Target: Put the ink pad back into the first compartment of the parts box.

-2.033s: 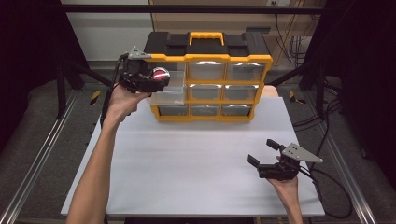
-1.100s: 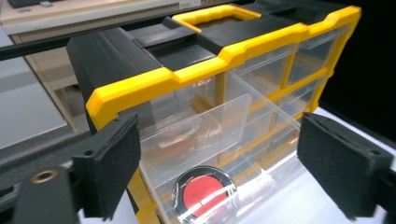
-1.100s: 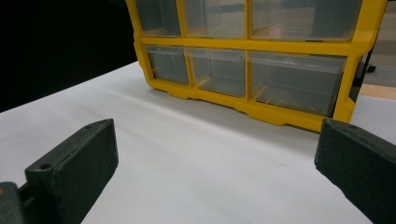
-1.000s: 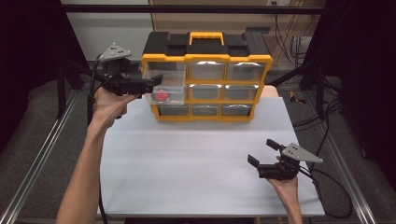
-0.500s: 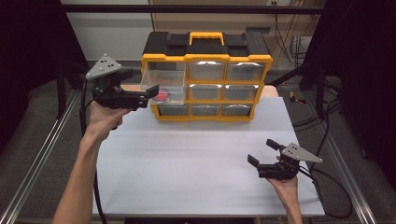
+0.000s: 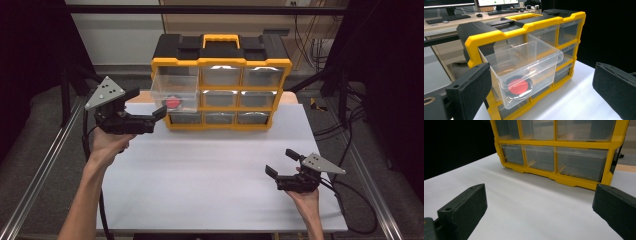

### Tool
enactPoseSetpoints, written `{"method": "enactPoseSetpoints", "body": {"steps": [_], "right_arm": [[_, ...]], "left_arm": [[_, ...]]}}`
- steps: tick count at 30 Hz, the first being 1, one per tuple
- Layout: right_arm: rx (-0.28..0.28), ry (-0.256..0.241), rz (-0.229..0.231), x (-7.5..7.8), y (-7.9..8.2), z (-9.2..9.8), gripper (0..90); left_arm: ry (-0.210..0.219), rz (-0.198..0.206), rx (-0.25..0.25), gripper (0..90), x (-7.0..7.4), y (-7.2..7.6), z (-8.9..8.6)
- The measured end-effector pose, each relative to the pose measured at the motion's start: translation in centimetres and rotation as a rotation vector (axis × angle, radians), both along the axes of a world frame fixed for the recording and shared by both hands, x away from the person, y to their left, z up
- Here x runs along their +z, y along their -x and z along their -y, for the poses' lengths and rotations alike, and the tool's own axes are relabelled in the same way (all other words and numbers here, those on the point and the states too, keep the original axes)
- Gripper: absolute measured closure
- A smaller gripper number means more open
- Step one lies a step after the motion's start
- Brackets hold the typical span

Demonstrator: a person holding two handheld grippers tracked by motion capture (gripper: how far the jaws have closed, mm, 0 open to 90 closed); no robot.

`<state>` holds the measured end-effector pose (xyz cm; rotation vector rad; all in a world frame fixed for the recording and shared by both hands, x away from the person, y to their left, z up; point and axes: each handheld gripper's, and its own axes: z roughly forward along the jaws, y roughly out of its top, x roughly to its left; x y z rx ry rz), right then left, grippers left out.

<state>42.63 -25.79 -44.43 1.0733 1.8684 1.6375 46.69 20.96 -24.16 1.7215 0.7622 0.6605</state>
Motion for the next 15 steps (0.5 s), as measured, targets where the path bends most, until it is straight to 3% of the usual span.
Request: {"method": "enactPoseSetpoints", "body": {"steps": [15], "right_arm": [[-0.003, 0.003, -0.002, 0.0, 0.0, 0.0, 0.3]], "left_arm": [[-0.004, -0.005, 0.003, 2.1, -2.9, 1.0, -0.8]]}}
